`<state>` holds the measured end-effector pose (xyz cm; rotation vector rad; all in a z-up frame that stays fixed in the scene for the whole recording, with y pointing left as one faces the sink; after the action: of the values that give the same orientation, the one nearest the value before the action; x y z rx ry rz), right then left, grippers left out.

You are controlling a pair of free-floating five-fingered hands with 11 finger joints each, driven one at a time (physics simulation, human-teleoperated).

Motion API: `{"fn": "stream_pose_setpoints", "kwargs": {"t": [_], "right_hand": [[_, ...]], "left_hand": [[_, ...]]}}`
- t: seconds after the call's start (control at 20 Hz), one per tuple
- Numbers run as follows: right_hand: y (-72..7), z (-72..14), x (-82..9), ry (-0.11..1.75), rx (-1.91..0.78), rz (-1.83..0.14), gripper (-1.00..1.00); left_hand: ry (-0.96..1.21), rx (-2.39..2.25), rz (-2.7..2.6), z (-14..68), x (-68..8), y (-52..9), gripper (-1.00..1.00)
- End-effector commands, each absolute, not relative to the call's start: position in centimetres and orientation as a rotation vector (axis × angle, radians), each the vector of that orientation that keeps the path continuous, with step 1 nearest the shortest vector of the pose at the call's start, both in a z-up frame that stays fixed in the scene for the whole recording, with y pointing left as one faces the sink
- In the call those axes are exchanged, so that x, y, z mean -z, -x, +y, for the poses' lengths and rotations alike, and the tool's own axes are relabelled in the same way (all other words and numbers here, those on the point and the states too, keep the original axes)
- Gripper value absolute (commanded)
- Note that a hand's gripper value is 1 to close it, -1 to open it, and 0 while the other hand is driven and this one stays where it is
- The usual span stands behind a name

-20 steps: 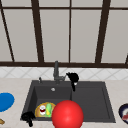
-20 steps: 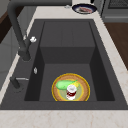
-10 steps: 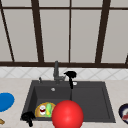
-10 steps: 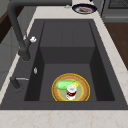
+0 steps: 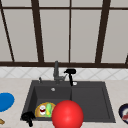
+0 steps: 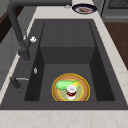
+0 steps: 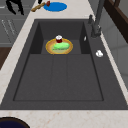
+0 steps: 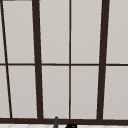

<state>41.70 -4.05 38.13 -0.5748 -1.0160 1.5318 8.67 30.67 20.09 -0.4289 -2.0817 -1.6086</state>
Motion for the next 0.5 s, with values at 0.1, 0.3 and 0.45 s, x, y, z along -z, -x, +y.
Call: {"fn": "stream_pose_setpoints", "kwargs": {"t": [0.1,0.3,0.45], "right_hand": [[-44.5,-3.6,-36.5,0.523,-1.567,-0.974,-1.0],[-46.1,-3.3,-35.3,0.514,-1.572,-0.962,-1.0],[-47.4,-2.9,-34.3,0.507,-1.578,-0.944,-1.0]], "left_hand": [[0.429,1.609,-2.082,30.7,-20.1,-8.7,0.0],[0.429,1.609,-2.082,30.7,-20.1,-8.7,0.0],[0.429,1.609,-2.082,30.7,-20.1,-8.7,0.0]]}}
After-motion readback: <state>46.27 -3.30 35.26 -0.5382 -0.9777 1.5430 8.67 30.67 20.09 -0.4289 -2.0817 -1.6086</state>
